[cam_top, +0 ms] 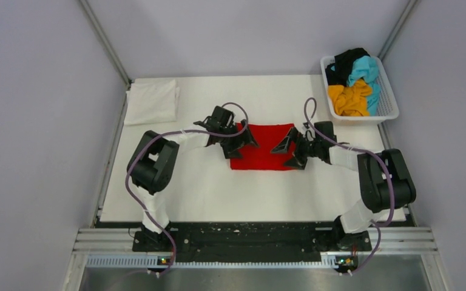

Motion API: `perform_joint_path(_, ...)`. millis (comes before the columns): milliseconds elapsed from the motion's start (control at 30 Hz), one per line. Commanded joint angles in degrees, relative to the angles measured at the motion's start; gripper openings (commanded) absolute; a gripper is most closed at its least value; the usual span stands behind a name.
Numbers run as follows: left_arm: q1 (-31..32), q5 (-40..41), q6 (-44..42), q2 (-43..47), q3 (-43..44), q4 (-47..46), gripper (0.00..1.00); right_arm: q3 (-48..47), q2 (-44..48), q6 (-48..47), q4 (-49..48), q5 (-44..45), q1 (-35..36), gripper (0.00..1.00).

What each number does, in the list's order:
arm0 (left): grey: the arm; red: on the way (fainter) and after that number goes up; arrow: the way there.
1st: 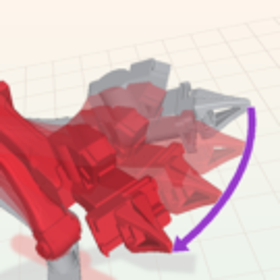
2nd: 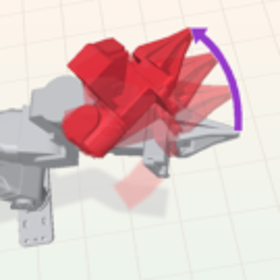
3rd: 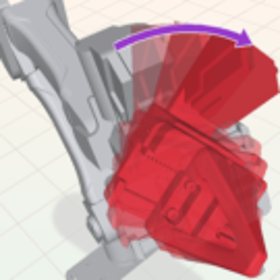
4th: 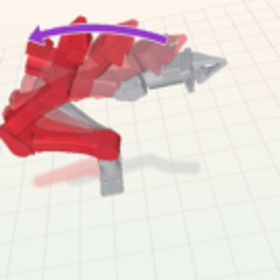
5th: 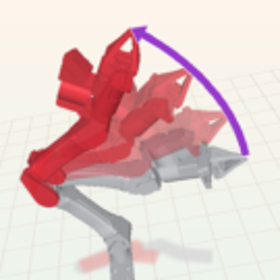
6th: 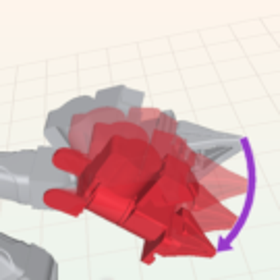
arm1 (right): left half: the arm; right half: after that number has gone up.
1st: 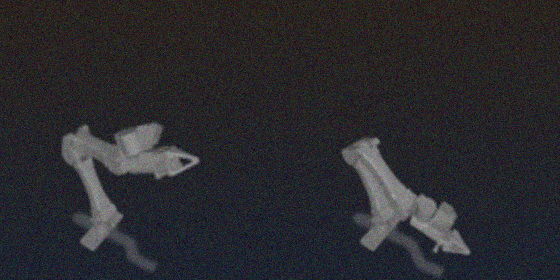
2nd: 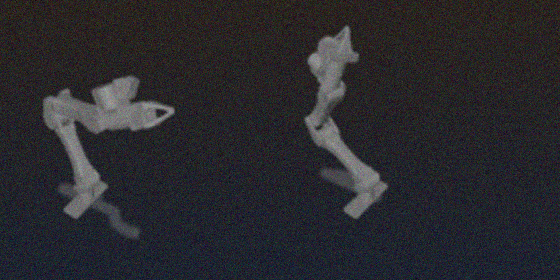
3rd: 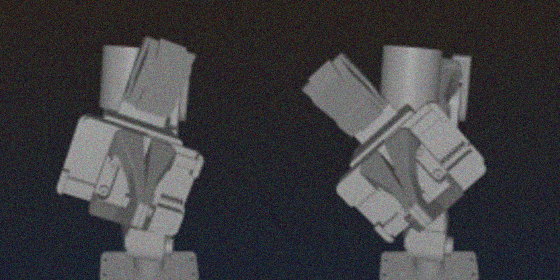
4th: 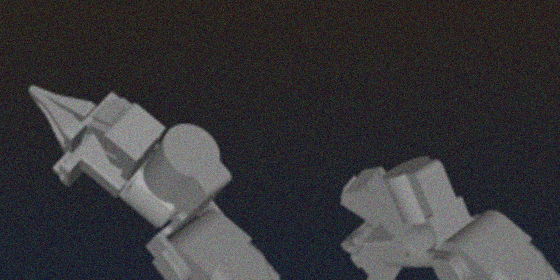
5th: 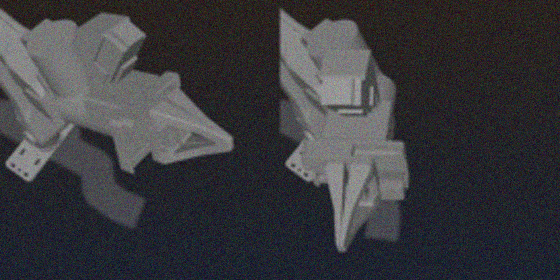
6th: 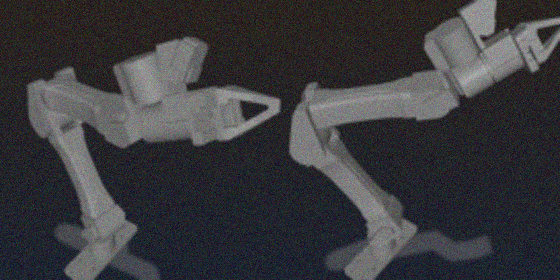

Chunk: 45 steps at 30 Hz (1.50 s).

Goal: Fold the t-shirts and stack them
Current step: Fold the long partially folded tshirt into a neat square, then put the neatly folded tshirt into the corner of the board with the left arm

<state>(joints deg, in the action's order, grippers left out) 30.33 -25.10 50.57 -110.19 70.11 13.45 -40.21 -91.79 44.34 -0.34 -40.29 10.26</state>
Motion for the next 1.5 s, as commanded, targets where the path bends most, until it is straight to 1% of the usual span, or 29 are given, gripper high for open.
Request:
perform_joint_path(0,-0.4,2.9,1.1,-0.3,-5.1,-2.6,0.99,4.4,-2.2,-3.2,-0.3,11.0,-1.5,0.99)
perform_joint_path(100,-0.4,3.9,0.7,1.4,-7.6,-1.6,0.99,6.2,-0.9,-4.5,0.2,12.5,-1.5,0.99)
perform_joint_path(167,-0.4,4.2,0.4,3.7,-8.1,-1.3,0.99,6.3,1.3,-5.4,0.3,11.2,-1.5,0.99)
perform_joint_path(233,-0.4,5.0,-0.5,6.5,-7.5,-0.3,0.99,4.6,4.6,-6.8,3.6,9.7,-1.5,0.99)
perform_joint_path(367,-0.1,12.7,-4.3,11.7,-3.3,7.6,0.99,-2.4,13.5,-11.7,12.6,9.7,-1.5,0.99)
perform_joint_path(500,-0.3,21.5,-5.0,15.1,-3.0,10.7,0.99,-6.8,21.7,-15.7,19.3,15.8,-1.5,0.99)
perform_joint_path(600,-0.6,25.4,-4.9,12.5,-1.2,13.3,0.98,-8.3,24.5,-17.8,23.1,19.8,-1.6,0.99)
perform_joint_path(633,-0.6,26.2,-4.5,10.8,0.1,14.7,0.97,-8.6,24.8,-18.3,24.1,20.9,-1.6,0.99)
perform_joint_path(700,-0.6,25.4,-4.4,7.2,3.1,16.8,0.91,-9.1,25.1,-19.1,25.6,22.2,-1.7,0.99)
perform_joint_path(733,-0.6,23.7,-4.5,5.5,3.9,16.5,0.90,-9.2,25.0,-19.5,25.8,22.4,-1.8,0.99)
perform_joint_path(867,-0.5,22.7,-4.3,2.3,4.8,15.0,0.88,-9.4,24.7,-20.4,26.6,23.1,-1.8,0.99)
perform_joint_path(967,-0.1,22.6,-4.0,-0.2,5.3,14.5,0.84,-9.3,24.7,-20.5,27.5,23.1,-2.0,0.99)
perform_joint_path(1133,2.5,22.7,-3.4,-6.6,10.2,15.0,0.71,-8.2,26.5,-21.4,28.9,24.4,-2.0,0.99)
perform_joint_path(1233,4.6,24.5,-2.9,-11.7,15.2,18.4,0.57,-8.3,27.6,-21.9,30.4,26.2,-2.1,0.99)
perform_joint_path(1300,5.6,28.3,-2.6,-14.8,19.4,22.0,0.42,-8.3,28.6,-22.1,30.7,26.7,-2.2,0.99)
perform_joint_path(1333,6.0,29.7,-2.5,-16.4,21.5,23.9,0.31,-8.1,29.2,-22.2,30.7,27.0,-2.1,0.99)
perform_joint_path(1367,6.2,31.2,-2.4,-17.6,23.8,26.0,0.14,-7.9,29.7,-22.4,30.7,27.4,-2.1,0.99)
perform_joint_path(1400,6.3,33.2,-2.4,-18.8,26.1,28.2,0.01,-7.8,30.3,-22.6,30.9,28.0,-2.2,0.99)
perform_joint_path(1433,6.4,35.6,-2.4,-19.7,28.8,31.0,0.00,-7.7,30.7,-22.7,31.1,28.6,-2.2,0.99)
perform_joint_path(1467,6.4,39.6,-2.9,-20.3,32.1,34.5,0.00,-7.7,31.1,-22.8,31.2,29.0,-2.1,0.99)
